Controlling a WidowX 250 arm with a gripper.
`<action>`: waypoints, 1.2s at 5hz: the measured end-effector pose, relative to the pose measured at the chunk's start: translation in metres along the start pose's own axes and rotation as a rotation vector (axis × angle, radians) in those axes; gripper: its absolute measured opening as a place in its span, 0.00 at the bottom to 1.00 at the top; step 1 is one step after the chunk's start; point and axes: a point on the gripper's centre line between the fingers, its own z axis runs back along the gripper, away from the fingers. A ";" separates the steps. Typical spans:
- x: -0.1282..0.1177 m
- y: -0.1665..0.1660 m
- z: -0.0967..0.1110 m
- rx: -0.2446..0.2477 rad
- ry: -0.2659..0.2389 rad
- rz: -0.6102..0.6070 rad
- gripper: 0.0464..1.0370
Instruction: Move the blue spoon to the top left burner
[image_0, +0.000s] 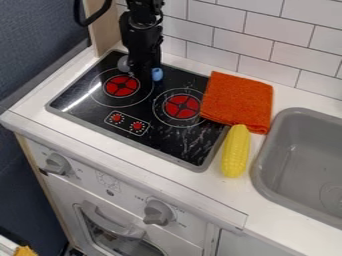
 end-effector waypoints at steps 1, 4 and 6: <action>-0.001 -0.006 -0.001 -0.002 0.014 -0.014 0.39; -0.004 -0.011 -0.002 -0.002 0.056 -0.077 0.96; -0.006 -0.017 0.017 -0.044 0.081 -0.083 0.96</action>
